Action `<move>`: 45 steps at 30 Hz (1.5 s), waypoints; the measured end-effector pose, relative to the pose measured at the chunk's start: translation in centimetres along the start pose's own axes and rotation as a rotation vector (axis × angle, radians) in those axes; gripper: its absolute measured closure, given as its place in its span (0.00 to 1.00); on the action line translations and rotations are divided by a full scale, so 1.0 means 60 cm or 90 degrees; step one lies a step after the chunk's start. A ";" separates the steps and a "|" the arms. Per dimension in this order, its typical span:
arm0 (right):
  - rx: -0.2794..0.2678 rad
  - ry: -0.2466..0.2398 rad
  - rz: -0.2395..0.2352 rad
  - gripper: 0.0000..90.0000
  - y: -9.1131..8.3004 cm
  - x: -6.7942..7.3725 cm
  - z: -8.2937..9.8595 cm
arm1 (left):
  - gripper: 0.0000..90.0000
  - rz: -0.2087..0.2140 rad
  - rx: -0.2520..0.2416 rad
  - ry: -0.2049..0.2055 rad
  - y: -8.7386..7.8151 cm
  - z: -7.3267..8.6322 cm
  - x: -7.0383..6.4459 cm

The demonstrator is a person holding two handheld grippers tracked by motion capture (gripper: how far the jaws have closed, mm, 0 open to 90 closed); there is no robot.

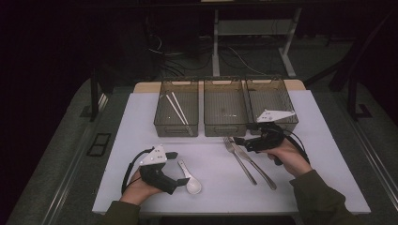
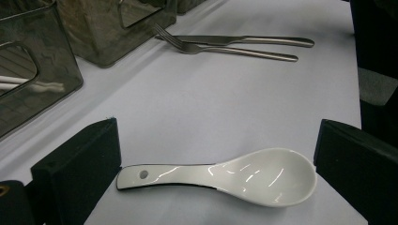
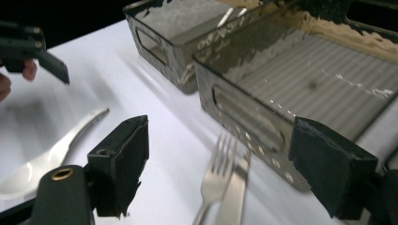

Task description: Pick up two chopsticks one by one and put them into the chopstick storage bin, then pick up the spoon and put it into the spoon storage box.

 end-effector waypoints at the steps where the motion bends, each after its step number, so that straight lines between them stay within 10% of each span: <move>1: -0.002 -0.003 0.003 0.23 -0.004 -0.001 0.003 | 0.00 -0.001 0.000 0.000 0.000 0.000 0.000; 28: -0.028 0.029 0.058 0.17 -0.113 -0.058 0.143 | 0.08 -0.019 0.007 -0.010 -0.008 -0.003 0.006; 45: -0.017 0.038 0.059 0.17 -0.134 -0.052 0.177 | 0.94 -0.012 0.028 0.012 -0.008 -0.006 0.023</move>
Point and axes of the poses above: each handheld gripper's, and its own axes: y roughly forward along the jaws, z roughly out of its underside, x roughly to its left, the point moved 8 cm from there along y, roughly forward along the jaws, and after that the axes turned 13 degrees about y, right-handed, at the moved point
